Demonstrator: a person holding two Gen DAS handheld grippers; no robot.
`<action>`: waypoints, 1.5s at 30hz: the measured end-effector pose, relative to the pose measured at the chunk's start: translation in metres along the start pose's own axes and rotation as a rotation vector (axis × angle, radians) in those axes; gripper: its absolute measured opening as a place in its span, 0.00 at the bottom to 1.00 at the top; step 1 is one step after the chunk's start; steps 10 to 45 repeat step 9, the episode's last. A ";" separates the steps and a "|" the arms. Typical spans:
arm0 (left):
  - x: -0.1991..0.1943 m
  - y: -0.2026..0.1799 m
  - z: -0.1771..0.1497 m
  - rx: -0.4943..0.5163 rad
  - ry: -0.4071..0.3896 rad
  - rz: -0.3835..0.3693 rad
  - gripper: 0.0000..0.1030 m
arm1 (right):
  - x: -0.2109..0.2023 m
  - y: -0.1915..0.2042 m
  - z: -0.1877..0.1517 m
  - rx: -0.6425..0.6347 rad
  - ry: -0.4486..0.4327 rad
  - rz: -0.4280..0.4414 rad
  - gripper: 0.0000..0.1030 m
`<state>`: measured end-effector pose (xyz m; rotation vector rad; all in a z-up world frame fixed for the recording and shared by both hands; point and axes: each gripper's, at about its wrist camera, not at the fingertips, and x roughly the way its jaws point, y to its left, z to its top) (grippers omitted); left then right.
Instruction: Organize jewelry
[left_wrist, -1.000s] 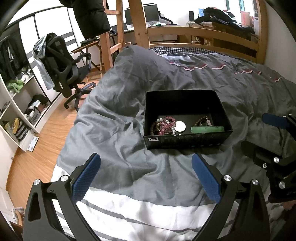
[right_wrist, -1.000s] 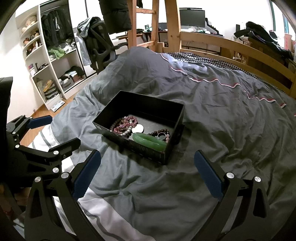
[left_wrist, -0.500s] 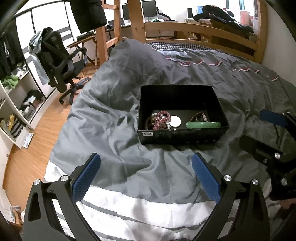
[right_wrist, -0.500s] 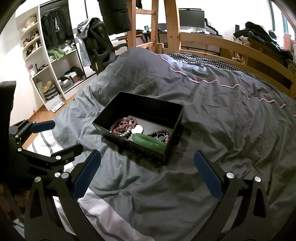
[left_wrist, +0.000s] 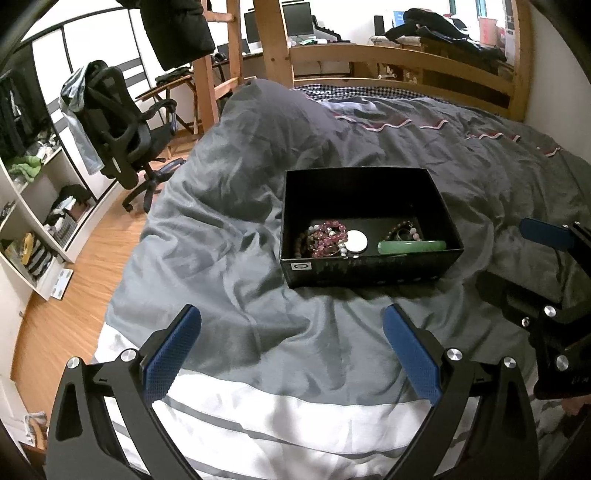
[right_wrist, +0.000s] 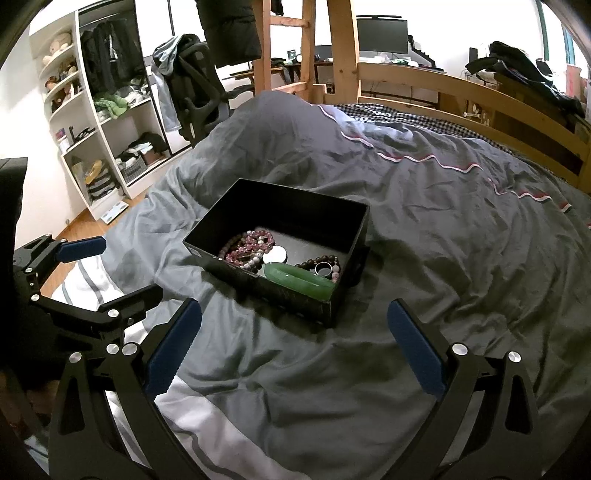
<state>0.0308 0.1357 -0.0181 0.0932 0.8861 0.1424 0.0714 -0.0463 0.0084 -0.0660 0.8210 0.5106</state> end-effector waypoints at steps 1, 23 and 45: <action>0.000 0.000 0.000 0.001 0.001 -0.003 0.94 | 0.000 0.000 -0.001 0.000 -0.001 0.000 0.96; 0.001 -0.001 0.001 0.000 0.002 -0.009 0.94 | -0.001 -0.003 -0.001 0.009 -0.012 -0.009 0.97; 0.001 -0.001 0.001 0.000 0.002 -0.009 0.94 | -0.001 -0.003 -0.001 0.009 -0.012 -0.009 0.97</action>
